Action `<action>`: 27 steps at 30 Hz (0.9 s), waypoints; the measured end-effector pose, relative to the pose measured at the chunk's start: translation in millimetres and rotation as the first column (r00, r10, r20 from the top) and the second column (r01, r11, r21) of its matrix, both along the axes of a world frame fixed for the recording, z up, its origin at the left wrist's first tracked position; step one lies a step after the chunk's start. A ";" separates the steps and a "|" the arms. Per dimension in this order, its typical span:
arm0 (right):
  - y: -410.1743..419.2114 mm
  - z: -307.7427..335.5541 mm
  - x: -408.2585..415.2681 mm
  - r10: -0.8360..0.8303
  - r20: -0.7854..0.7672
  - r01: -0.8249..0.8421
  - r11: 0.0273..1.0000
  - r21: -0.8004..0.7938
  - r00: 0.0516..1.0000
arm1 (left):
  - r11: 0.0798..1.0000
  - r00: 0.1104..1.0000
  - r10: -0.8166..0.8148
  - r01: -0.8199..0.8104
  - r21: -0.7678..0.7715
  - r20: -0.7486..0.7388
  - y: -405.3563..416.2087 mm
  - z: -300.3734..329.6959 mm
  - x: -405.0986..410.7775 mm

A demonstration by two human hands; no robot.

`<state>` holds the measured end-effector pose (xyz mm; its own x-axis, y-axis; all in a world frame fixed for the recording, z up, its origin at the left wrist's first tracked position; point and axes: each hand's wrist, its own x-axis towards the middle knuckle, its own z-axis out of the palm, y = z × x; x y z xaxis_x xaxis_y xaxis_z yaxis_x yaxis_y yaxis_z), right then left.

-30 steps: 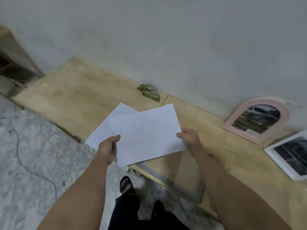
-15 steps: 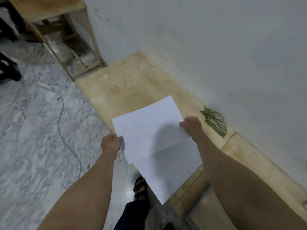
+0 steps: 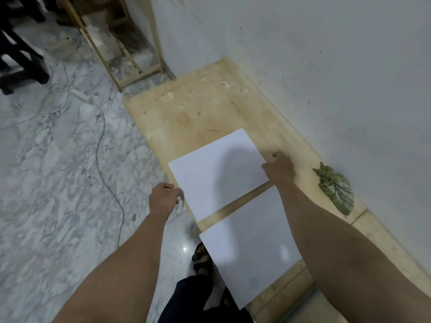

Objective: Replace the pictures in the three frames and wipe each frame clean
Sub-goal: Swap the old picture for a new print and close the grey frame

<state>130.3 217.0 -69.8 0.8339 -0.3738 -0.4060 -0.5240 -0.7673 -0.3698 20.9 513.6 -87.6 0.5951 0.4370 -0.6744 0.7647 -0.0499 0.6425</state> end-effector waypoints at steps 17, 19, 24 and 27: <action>-87.2 8.6 -150.0 0.182 -0.315 -0.190 0.982 0.007 0.931 | 0.989 0.998 -0.031 0.021 -0.147 -0.061 -103.2 12.5 -154.8; -92.2 12.9 -155.9 0.165 -0.280 -0.166 0.986 0.020 0.946 | 0.972 1.000 0.016 -0.021 -0.235 -0.025 -100.5 20.8 -157.9; -105.8 23.2 -161.8 0.054 -0.269 0.031 0.953 0.303 0.962 | 0.838 0.998 0.067 -0.044 -0.544 0.022 -80.3 41.4 -164.1; -113.7 34.0 -170.6 -0.097 -0.250 0.222 0.810 0.543 0.964 | 0.754 0.997 0.076 -0.037 -0.655 0.031 -66.6 47.2 -169.7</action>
<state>-40.2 103.3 -35.8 0.6599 -0.1481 -0.7366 -0.7304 -0.3564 -0.5826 -148.8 447.0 -40.4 0.6261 -0.0647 -0.7771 0.7170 0.4395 0.5410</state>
